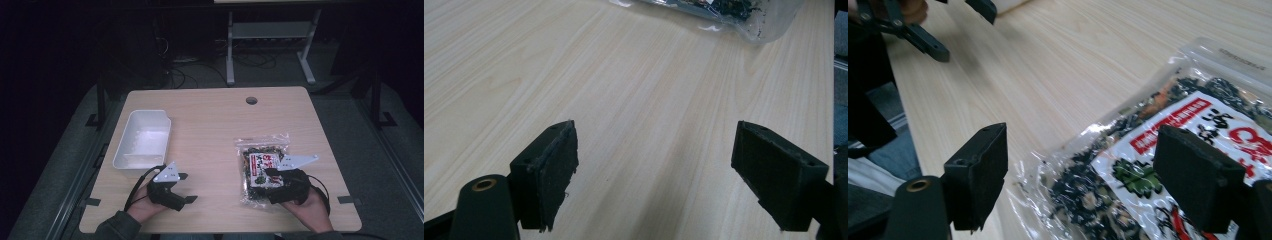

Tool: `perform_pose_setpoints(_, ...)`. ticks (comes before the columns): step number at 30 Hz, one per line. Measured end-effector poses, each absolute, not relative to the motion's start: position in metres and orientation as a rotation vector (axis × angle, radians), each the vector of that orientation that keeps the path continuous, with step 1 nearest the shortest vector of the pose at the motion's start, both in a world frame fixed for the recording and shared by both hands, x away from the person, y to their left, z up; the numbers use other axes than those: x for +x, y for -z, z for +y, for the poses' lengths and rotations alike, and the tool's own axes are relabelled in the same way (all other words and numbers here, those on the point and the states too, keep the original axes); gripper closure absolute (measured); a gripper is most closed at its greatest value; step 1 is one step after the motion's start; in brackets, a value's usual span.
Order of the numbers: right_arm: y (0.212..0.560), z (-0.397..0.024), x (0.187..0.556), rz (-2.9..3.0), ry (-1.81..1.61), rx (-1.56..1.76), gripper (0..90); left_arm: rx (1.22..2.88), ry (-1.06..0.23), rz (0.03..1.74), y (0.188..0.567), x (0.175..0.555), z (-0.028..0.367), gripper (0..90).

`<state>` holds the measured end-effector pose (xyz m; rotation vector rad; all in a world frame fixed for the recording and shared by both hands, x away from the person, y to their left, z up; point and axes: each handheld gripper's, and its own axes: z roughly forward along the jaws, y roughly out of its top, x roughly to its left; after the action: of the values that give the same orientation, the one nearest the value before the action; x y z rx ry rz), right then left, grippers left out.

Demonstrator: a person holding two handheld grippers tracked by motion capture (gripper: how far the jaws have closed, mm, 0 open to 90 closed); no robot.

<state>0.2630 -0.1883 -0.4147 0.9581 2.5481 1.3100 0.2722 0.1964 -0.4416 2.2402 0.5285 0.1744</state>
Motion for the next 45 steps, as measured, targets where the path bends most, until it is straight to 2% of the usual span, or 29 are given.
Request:
perform_pose_setpoints(10,0.401,-0.214,0.289,2.532,-1.323,1.033,19.3,2.250,-0.189,0.524,0.442,0.271,0.197,18.1)
perform_pose_setpoints(23,0.377,-0.252,0.345,2.530,-1.195,1.131,20.7,2.245,-0.188,0.538,0.443,0.276,0.198,18.2)
perform_pose_setpoints(38,0.391,-0.276,0.413,2.521,-1.095,1.322,21.9,2.245,-0.193,0.549,0.445,0.275,0.196,18.2)
perform_pose_setpoints(45,0.410,-0.288,0.434,2.495,-1.082,1.445,30.5,2.239,-0.195,0.552,0.444,0.275,0.196,18.2)
